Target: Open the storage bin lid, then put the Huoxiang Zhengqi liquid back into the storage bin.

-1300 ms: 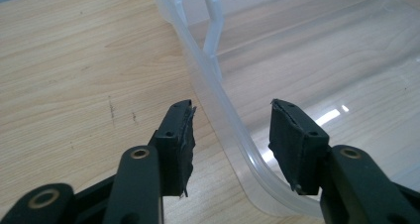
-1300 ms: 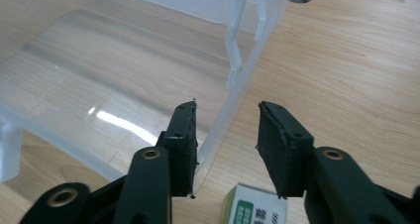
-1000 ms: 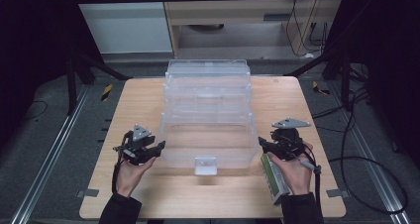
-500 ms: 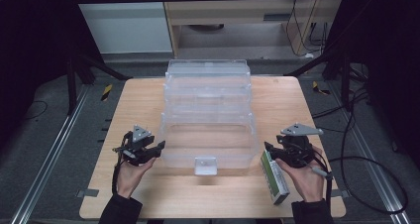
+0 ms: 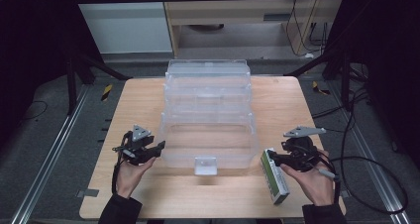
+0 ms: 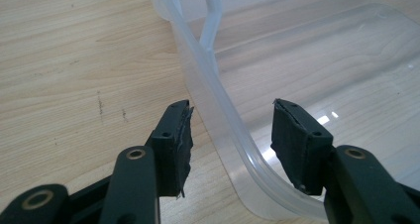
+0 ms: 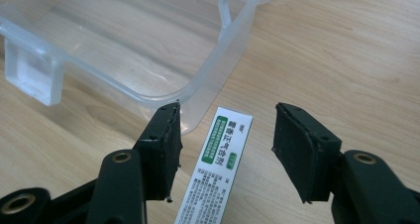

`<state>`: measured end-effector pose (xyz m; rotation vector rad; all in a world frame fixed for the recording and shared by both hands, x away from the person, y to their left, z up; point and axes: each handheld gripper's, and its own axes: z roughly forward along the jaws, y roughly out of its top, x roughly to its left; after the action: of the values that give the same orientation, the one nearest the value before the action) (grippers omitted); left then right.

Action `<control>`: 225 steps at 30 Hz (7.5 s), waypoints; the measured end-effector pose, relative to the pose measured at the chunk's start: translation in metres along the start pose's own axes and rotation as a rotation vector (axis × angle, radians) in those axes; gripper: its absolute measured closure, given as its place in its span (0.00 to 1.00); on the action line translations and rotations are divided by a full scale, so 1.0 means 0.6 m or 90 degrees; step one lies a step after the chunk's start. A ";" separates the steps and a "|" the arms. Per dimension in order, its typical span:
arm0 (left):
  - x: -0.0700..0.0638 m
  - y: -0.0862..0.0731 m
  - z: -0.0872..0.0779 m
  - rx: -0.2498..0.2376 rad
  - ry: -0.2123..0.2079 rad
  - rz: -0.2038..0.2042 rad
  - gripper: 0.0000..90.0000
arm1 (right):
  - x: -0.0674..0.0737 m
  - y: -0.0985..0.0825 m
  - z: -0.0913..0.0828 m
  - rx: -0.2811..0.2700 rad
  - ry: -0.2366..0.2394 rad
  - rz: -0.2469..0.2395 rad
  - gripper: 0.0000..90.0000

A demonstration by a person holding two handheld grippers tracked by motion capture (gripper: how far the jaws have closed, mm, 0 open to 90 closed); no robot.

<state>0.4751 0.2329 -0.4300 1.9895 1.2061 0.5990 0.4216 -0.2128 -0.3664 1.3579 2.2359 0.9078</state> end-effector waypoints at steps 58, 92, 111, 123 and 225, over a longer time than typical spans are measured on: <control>-0.006 0.005 0.006 0.017 0.024 0.014 0.51 | 0.002 -0.011 0.042 0.215 0.000 -0.041 0.69; -0.009 0.009 0.008 0.029 0.027 0.022 0.51 | -0.001 -0.007 0.051 0.298 -0.001 -0.036 0.71; -0.010 0.009 0.010 0.032 0.031 0.025 0.51 | -0.037 0.013 0.006 0.151 -0.048 0.022 0.71; -0.011 0.009 0.013 0.033 0.027 0.027 0.51 | -0.051 0.058 -0.023 0.036 -0.059 0.029 0.71; -0.013 0.010 0.021 0.038 0.026 0.029 0.50 | 0.083 0.172 0.172 0.194 0.295 -0.578 0.71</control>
<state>0.4834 0.2200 -0.4335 2.0693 1.2185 0.6364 0.5274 -0.1005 -0.3688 0.0835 2.9779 0.5731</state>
